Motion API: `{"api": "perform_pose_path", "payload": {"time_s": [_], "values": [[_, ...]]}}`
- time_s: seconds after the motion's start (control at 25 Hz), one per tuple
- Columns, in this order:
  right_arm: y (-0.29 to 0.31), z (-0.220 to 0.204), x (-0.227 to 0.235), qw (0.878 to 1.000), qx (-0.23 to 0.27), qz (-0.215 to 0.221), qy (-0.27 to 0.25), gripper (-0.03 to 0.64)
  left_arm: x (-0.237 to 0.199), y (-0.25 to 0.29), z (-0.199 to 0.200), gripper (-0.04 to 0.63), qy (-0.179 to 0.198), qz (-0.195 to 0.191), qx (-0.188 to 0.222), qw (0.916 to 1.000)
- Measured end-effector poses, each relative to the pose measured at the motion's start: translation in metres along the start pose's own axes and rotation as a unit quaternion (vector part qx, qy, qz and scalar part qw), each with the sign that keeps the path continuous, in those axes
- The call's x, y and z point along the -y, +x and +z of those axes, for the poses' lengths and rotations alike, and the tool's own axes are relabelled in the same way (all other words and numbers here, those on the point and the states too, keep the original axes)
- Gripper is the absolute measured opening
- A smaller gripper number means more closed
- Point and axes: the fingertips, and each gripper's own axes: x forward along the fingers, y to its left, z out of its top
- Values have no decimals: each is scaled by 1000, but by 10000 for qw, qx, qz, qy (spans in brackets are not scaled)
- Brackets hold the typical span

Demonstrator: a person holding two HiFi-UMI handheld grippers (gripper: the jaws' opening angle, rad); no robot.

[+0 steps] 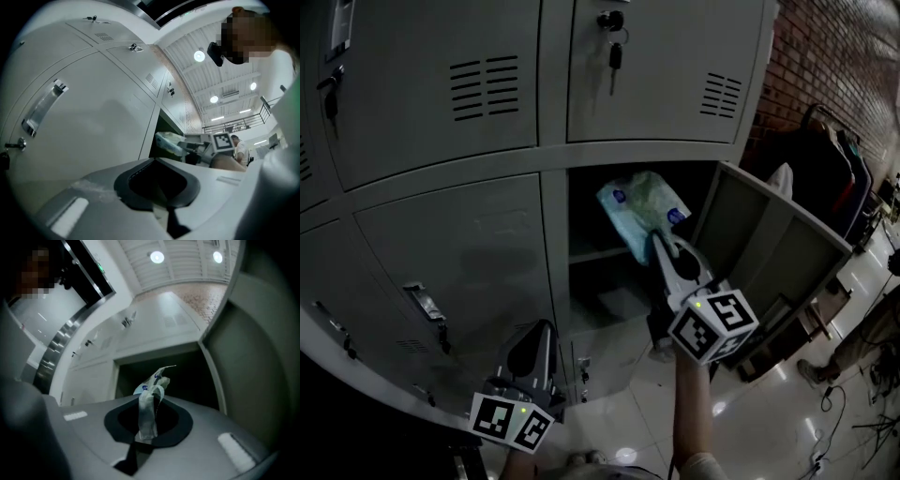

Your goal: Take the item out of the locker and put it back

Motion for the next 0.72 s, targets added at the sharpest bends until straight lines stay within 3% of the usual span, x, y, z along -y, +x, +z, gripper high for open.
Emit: {"api": "perform_pose_path", "payload": {"time_s": [0.16, 0.36, 0.52, 0.72], "values": [[-62, 17, -35, 9988, 487, 15, -105, 23, -3, -6, 1, 5, 133, 105, -24, 9999], [-118, -27, -48, 9969, 481, -388, 494, 25, -5, -15, 3, 5, 88, 189, 27, 9998], [-131, -52, -53, 9959, 346, -508, 667, 25, 1, -17, 2, 5, 103, 91, 20, 9999], [-127, -50, -63, 9969, 352, -408, 570, 25, 7, -15, 4, 5, 118, -4, 41, 9999]]}}
